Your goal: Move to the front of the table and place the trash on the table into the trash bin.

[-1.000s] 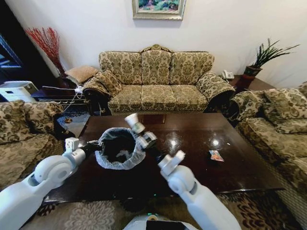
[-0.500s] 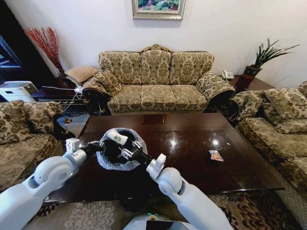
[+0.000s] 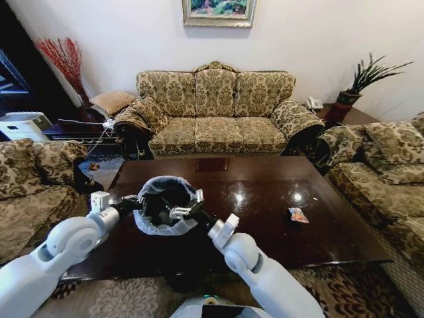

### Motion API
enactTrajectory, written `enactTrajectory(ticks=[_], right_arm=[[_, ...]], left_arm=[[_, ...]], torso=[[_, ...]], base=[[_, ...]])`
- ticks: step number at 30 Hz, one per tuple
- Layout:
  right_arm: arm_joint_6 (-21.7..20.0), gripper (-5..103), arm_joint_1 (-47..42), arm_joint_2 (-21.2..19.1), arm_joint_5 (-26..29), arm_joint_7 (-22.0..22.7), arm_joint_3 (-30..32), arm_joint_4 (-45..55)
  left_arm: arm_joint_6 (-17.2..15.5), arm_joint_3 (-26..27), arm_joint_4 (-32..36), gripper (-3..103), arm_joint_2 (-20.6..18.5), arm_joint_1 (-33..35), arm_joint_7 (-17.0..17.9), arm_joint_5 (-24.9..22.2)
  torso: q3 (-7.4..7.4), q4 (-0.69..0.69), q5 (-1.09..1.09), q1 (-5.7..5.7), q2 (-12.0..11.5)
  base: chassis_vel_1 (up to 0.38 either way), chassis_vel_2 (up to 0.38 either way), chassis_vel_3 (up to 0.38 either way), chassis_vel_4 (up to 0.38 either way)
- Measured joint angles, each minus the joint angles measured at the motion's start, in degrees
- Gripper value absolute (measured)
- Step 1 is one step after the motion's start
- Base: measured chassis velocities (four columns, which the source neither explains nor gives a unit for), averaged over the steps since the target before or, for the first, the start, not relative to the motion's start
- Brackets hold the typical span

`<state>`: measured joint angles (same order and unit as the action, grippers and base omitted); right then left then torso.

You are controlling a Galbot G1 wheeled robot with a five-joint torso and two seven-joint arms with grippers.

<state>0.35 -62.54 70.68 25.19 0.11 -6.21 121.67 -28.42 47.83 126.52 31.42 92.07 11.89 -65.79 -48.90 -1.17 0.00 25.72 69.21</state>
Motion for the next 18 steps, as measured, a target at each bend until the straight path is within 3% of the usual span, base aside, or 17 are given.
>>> enactTrajectory(ticks=[3, 6, 8, 9, 13, 18], right_arm=[[0.49, 100, -3.04, -0.39, -0.46, 2.68, 4.13, 1.17], [0.40, 100, -10.49, -1.13, -0.47, 9.18, 15.20, 0.64], [0.13, 100, -11.67, -1.08, -0.26, 9.86, 17.24, 0.12], [-1.13, 100, -15.12, -0.75, 1.08, 11.14, 23.12, -1.37], [-2.80, 100, -20.57, -0.46, 5.16, 11.75, 30.63, -3.14], [-3.09, 100, -23.90, -0.46, 8.22, 11.93, 33.78, -4.54]], left_arm=[[0.00, 0.16, -0.27, 1, 0.01, -0.02, 0.01, 0.02], [0.00, 0.18, -0.93, 1, 0.28, -0.73, 0.01, 0.09], [0.00, 0.18, -0.97, 1, 0.40, -0.86, 0.03, 0.12], [0.04, 0.18, -1.03, 1, 0.76, -1.12, 0.13, 0.17], [0.18, 0.18, -1.49, 1, 1.36, -1.29, 0.91, 0.38], [0.22, 0.18, -1.54, 1, 1.73, -1.31, 1.04, 0.52]], torso=[[0.00, 0.00, 0.00, 0.00, 0.00], [0.00, 0.00, 0.00, 0.00, 0.00], [0.00, 0.00, 0.02, 0.00, 0.00], [0.00, 0.01, 0.02, 0.00, 0.00], [0.00, 0.01, -0.01, 0.00, 0.00], [0.00, 0.01, 0.00, 0.00, 0.00]], base=[[0.000, 0.000, 0.000, 0.000], [0.000, 0.000, 0.000, 0.000], [0.000, 0.000, 0.000, 0.000], [0.000, 0.000, 0.000, 0.000], [0.000, 0.000, 0.000, 0.000], [-0.021, -0.020, 0.015, 0.020]])
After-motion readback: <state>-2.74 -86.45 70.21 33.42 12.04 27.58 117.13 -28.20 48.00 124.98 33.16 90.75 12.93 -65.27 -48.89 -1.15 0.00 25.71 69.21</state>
